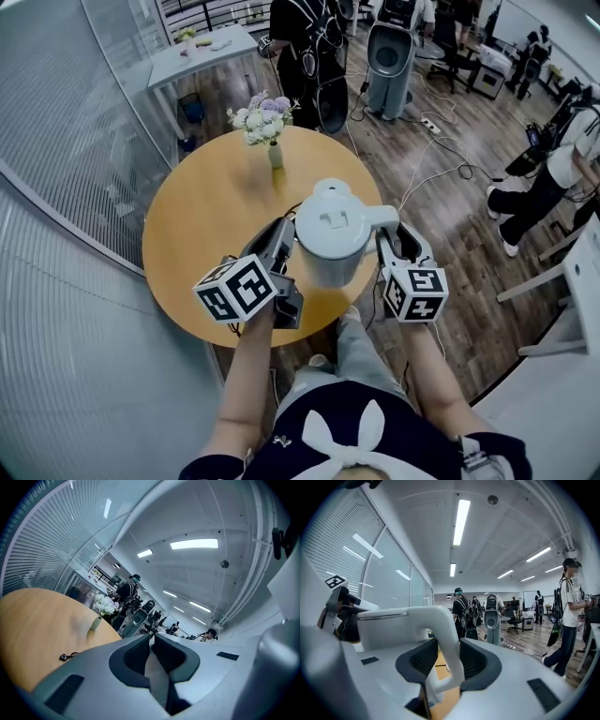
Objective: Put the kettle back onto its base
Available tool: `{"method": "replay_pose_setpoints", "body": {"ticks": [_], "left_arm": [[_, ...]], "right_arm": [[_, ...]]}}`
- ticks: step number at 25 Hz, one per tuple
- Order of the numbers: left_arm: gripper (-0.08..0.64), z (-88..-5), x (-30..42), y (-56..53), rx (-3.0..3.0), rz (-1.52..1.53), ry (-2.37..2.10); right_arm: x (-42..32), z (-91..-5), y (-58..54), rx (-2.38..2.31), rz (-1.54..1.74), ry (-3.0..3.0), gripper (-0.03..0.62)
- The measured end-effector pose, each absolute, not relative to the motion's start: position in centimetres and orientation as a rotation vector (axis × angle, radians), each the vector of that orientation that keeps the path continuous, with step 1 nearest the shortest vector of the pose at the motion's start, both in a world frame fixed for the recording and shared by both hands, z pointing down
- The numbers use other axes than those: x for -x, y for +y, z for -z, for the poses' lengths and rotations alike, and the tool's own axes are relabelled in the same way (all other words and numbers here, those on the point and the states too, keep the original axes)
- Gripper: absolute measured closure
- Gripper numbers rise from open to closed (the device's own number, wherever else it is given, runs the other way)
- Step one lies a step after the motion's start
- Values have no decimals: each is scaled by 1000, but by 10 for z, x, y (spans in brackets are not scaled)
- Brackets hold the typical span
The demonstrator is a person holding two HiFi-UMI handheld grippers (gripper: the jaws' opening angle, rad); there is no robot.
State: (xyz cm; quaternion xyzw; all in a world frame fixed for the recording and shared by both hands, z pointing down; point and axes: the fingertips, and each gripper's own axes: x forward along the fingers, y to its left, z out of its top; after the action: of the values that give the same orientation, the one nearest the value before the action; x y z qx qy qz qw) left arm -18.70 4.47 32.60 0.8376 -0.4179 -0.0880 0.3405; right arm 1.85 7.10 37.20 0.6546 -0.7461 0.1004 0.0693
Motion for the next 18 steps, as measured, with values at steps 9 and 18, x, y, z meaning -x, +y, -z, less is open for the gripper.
{"method": "replay_pose_setpoints", "body": {"ticks": [9, 18], "left_arm": [[506, -313, 178, 21, -2214, 242, -1077], [506, -300, 161, -12, -2224, 251, -1079]], "right_arm": [[-27, -363, 45, -1991, -282, -2277, 445], [-44, -348, 12, -2000, -263, -2294, 445]]}}
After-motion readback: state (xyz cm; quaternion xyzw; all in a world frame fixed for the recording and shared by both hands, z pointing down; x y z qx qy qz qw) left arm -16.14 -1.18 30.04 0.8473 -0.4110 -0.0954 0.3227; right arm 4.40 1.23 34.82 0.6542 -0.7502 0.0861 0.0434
